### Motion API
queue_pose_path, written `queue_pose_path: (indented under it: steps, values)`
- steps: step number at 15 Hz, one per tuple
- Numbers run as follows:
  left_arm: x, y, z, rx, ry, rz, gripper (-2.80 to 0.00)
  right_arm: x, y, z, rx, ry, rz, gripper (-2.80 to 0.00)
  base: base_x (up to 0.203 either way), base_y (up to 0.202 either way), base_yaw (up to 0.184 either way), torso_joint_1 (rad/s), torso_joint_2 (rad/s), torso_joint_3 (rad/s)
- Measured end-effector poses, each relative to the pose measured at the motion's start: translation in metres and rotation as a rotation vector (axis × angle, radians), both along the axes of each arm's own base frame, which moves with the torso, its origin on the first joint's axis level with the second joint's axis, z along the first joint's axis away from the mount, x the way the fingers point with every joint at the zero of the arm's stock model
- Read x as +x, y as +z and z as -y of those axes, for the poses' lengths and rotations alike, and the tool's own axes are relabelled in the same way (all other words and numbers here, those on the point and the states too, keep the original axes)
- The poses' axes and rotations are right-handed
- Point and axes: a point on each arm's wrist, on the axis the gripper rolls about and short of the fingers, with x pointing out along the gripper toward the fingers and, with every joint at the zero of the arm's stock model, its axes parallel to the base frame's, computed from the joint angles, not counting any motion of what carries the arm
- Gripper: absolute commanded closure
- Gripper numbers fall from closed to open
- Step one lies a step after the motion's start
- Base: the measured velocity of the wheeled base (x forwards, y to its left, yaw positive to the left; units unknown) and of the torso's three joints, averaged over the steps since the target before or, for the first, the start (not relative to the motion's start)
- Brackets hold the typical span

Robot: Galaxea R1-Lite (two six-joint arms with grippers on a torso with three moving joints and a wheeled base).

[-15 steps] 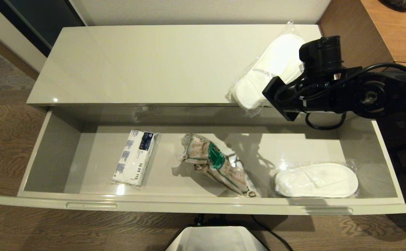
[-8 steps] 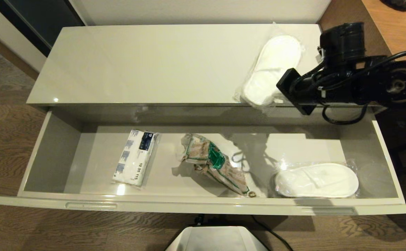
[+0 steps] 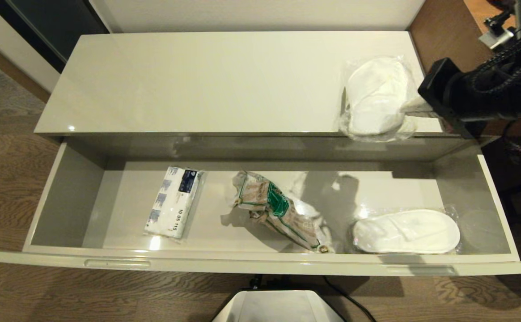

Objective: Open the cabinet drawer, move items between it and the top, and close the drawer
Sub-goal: Put the disposable slippers in the drawer, then close the drawer

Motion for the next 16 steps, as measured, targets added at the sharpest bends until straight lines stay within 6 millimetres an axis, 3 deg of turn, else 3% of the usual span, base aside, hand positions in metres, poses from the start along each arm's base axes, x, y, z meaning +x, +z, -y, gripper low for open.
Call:
queue_pose_path:
  steps: [5, 9, 13, 16]
  values:
    - [0.000, 0.000, 0.000, 0.000, 0.000, 0.000, 0.00, -0.068, 0.022, 0.031, -0.098, -0.114, -0.003, 0.00, 0.000, 0.000, 0.000, 0.000, 0.00, 0.000]
    - [0.000, 0.000, 0.000, 0.000, 0.000, 0.000, 0.00, -0.120, 0.021, 0.054, -0.123, -0.154, -0.022, 0.00, 0.000, 0.000, 0.000, 0.000, 0.00, 0.000]
    - [0.000, 0.000, 0.000, 0.000, 0.000, 0.000, 0.00, -0.150, 0.024, 0.068, -0.132, -0.182, 0.012, 0.00, 0.000, 0.000, 0.000, 0.000, 0.00, 0.000]
    - [0.000, 0.000, 0.000, 0.000, 0.000, 0.000, 0.00, -0.161, 0.019, 0.072, -0.134, -0.181, 0.008, 0.00, 0.000, 0.000, 0.000, 0.000, 0.00, 0.000]
